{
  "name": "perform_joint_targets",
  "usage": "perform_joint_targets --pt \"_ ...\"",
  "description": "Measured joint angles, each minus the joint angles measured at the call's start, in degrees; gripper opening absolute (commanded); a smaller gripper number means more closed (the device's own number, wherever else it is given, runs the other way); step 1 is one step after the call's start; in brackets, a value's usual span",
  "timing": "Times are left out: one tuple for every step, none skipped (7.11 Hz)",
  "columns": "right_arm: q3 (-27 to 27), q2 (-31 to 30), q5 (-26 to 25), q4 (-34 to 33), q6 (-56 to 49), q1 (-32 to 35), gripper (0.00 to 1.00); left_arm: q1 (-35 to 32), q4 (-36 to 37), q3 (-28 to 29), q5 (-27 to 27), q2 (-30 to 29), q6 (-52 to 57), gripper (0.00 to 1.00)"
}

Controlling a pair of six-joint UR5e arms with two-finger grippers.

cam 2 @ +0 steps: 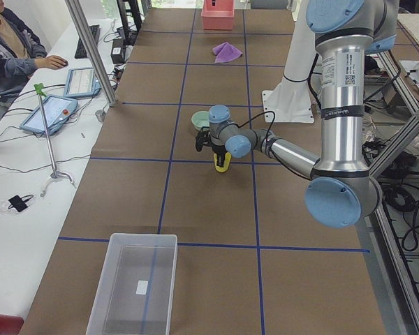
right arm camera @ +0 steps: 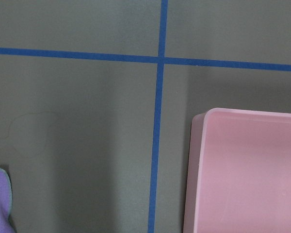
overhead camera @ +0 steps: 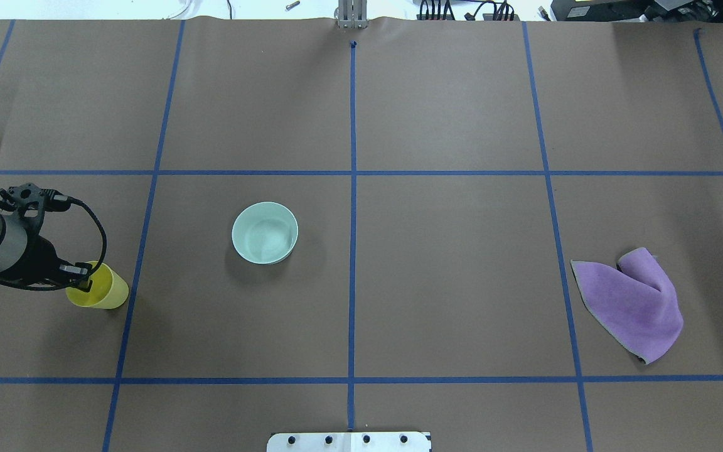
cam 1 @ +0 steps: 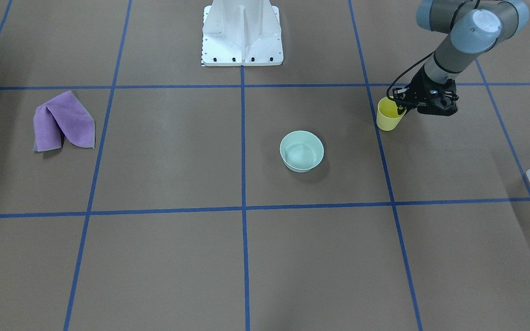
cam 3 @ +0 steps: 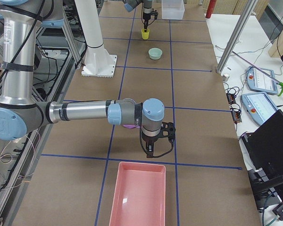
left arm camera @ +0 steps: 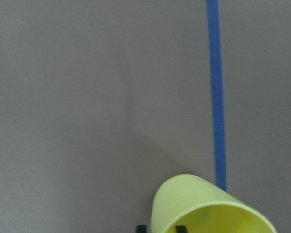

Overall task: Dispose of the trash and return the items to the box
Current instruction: 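Lift the yellow cup with the left gripper while the right gripper approaches the cloth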

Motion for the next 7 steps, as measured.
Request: perform_joint_targets --pt "0.6 0.2 0.3 0.0 1.3 -0.3 1.00 -4.0 2.2 -1.3 -4.7 -0.2 1.0 0.00" --pt "2.0 0.3 0.7 0.0 5.2 -1.6 1.00 -9.8 5.0 -2.2 -9.4 -0.2 4.7 0.00" --pt "4.3 0.3 1.0 0.1 10.7 -4.2 1.00 -16.1 8.8 -2.5 -12.4 -0.3 12.2 0.00" --pt "6.9 0.3 1.0 0.1 16.6 -7.8 1.00 -22.0 14.6 -2.2 -13.6 -0.7 22.6 0.00" --pt "9.1 0.5 1.0 0.1 22.0 -11.7 1.00 -28.0 21.2 -0.2 -13.8 -2.4 34.6 0.00" --pt "10.6 1.2 0.9 0.2 26.8 -15.3 1.00 -33.5 25.8 4.5 -13.8 -5.6 45.7 0.00" --pt "11.5 2.5 0.6 0.2 31.7 -18.8 1.00 -38.2 27.8 11.6 -13.9 -9.2 55.6 0.00"
